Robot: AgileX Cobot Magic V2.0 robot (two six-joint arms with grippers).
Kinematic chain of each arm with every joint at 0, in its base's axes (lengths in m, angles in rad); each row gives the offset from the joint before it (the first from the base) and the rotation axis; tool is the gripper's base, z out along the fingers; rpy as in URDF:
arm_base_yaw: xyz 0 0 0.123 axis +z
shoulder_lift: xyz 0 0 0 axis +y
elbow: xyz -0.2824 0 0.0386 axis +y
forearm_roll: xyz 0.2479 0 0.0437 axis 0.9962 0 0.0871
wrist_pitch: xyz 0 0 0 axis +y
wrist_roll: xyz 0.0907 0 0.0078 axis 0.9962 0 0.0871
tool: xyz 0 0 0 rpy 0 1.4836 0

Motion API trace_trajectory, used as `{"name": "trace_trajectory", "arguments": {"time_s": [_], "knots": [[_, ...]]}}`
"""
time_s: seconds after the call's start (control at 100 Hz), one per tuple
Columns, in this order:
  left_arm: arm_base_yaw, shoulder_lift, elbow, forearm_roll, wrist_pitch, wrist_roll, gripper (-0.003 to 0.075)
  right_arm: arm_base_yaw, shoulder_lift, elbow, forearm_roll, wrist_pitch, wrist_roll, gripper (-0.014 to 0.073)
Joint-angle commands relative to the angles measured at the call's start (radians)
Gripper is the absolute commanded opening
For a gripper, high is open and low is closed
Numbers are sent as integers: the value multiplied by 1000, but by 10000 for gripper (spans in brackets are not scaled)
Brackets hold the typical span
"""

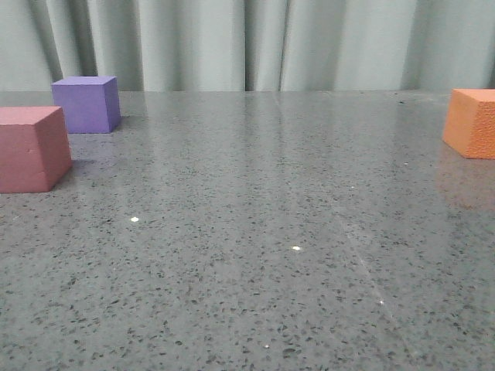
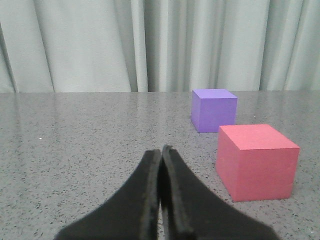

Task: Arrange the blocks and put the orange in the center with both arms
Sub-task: 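Move the right gripper above the orange cube and open it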

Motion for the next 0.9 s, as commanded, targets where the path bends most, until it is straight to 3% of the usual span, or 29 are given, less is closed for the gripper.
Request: {"name": "trace_trajectory", "arguments": {"time_s": [0.0, 0.5, 0.69, 0.89], "knots": [[-5, -32, 56, -7, -77, -1, -19, -2, -19, -14, 1, -92, -8, -67], [-5, -32, 56, -7, -77, -1, -19, -2, -18, -41, 1, -100, -8, -67], [-5, -32, 56, -7, -77, -1, -19, -2, 21, -223, 0, 156, -8, -67], [-5, -32, 56, -7, -77, -1, -19, -2, 257, -508, -18, 385, -8, -65]]}}
